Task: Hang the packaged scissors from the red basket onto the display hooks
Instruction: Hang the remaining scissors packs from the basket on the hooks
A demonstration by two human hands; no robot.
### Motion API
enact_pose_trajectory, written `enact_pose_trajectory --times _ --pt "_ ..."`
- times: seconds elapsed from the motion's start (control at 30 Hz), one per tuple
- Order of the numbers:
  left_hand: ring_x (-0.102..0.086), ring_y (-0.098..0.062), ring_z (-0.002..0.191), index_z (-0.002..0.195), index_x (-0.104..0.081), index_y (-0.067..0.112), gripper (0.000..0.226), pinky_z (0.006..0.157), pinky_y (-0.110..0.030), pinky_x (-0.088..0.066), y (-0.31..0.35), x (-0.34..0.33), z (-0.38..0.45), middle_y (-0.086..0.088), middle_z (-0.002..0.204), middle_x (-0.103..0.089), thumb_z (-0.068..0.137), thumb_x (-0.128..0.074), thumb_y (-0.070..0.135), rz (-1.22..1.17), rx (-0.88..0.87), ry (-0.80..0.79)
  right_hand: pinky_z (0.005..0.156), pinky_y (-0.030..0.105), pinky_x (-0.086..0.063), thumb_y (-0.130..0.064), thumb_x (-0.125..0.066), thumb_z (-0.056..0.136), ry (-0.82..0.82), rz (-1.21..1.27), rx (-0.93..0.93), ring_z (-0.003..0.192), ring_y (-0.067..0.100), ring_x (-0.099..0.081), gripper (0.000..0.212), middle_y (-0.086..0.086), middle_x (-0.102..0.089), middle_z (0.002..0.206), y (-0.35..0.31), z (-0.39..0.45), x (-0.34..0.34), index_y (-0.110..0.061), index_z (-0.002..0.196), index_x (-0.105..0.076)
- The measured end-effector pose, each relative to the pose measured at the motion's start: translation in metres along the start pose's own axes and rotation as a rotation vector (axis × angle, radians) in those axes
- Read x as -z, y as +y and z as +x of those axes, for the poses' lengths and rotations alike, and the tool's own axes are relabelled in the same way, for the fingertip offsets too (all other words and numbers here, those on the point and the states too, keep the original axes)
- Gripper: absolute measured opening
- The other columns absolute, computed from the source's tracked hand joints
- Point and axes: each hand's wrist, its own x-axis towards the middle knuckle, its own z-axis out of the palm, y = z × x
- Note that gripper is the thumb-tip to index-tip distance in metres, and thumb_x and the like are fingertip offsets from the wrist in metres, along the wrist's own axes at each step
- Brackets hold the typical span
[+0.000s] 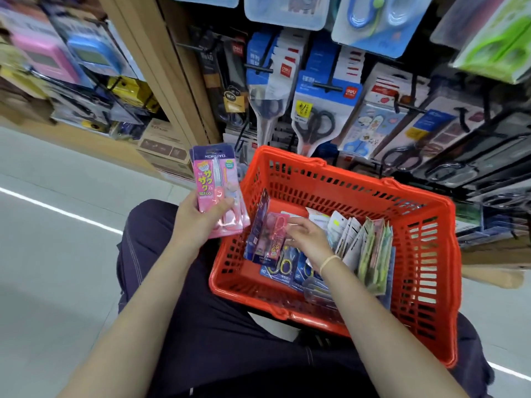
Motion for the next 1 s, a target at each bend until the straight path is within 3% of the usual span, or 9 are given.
enact_pose_trajectory --times 0.1,0.17,0.33,0.4,0.5,0.63,0.8,0.9,1.0 --pt "-0.075 -0.011 0.082 0.098 -0.074 0.026 0.027 0.074 -0.027 -0.059 -0.011 0.001 -0.002 0.006 0.09 -0.08 0.073 -0.083 0.025 -0.059 0.017 0.037 0.102 0.044 -0.052 -0.01 -0.07 0.093 0.12 -0.035 -0.1 0.106 0.029 -0.066 0.022 0.015 -0.068 0.114 0.031 0.035 -0.014 -0.006 0.114 -0.062" --pt "-0.075 -0.014 0.087 0.103 -0.074 0.023 0.028 0.076 -0.027 -0.06 -0.015 0.002 -0.001 0.004 0.094 -0.08 0.077 -0.084 0.02 -0.091 0.013 0.056 0.101 0.04 -0.052 -0.007 -0.071 0.092 0.165 -0.061 -0.155 0.098 0.023 -0.062 0.023 0.01 -0.066 0.106 0.046 0.05 -0.019 -0.005 0.113 -0.062" --pt "-0.075 -0.018 0.091 0.109 -0.072 0.018 0.023 0.083 -0.033 -0.061 -0.025 0.001 0.003 -0.001 0.101 -0.079 0.088 -0.077 0.008 -0.065 0.004 0.019 0.074 0.032 -0.05 0.004 -0.073 0.086 0.24 -0.11 -0.179 0.081 0.022 -0.062 0.014 0.006 -0.066 0.078 0.064 0.07 -0.03 -0.008 0.083 -0.069" --pt "-0.075 -0.02 0.092 0.111 -0.071 0.015 0.026 0.083 -0.033 -0.061 -0.027 0.0 0.005 -0.004 0.102 -0.079 0.087 -0.079 0.008 -0.046 0.01 0.005 0.07 0.032 -0.05 0.005 -0.074 0.084 0.198 -0.179 -0.19 0.066 0.018 -0.06 0.033 0.0 -0.064 0.065 0.073 0.079 -0.036 -0.016 0.061 -0.065" --pt "-0.076 -0.024 0.096 0.11 -0.071 0.019 0.031 0.085 -0.037 -0.062 -0.029 0.0 0.008 -0.004 0.104 -0.079 0.082 -0.083 0.013 -0.078 0.007 -0.017 0.08 0.037 -0.055 0.002 -0.076 0.083 0.151 -0.153 -0.23 0.074 0.021 -0.062 0.024 0.007 -0.067 0.078 0.077 0.087 -0.045 -0.013 0.068 -0.065" --pt "-0.074 -0.034 0.101 0.108 -0.071 0.019 0.031 0.089 -0.046 -0.061 -0.029 0.0 0.009 -0.01 0.106 -0.078 0.078 -0.082 0.02 -0.084 -0.012 -0.024 0.052 0.023 -0.049 0.005 -0.074 0.085 0.217 -0.005 -0.245 0.055 0.015 -0.06 0.017 0.001 -0.066 0.062 0.057 0.068 -0.038 -0.009 0.079 -0.067" --pt "-0.074 -0.012 0.089 0.107 -0.07 0.022 0.027 0.081 -0.03 -0.058 -0.018 -0.006 0.001 0.007 0.095 -0.078 0.086 -0.081 0.009 -0.035 -0.037 -0.05 0.088 0.042 -0.052 -0.028 -0.073 0.086 0.159 0.05 -0.072 0.094 0.032 -0.068 0.011 0.012 -0.075 0.093 0.02 0.028 -0.008 -0.021 0.077 -0.076" --pt "-0.073 -0.014 0.095 0.108 -0.068 0.026 0.028 0.09 -0.033 -0.058 -0.003 -0.015 -0.009 0.005 0.101 -0.078 0.087 -0.08 0.011 -0.039 -0.068 -0.097 0.086 0.042 -0.043 -0.062 -0.072 0.077 0.112 0.106 0.081 0.091 0.027 -0.054 0.037 0.021 -0.059 0.094 -0.019 -0.003 0.003 -0.025 0.08 -0.069" --pt "-0.071 -0.009 0.094 0.109 -0.066 0.032 0.024 0.088 -0.033 -0.055 0.017 -0.029 -0.023 0.012 0.098 -0.077 0.091 -0.078 0.024 -0.052 -0.089 -0.13 0.085 0.043 -0.044 -0.061 -0.06 0.085 0.132 0.164 0.262 0.089 0.026 -0.054 0.029 0.009 -0.061 0.097 -0.063 -0.044 0.008 -0.033 0.079 -0.067"
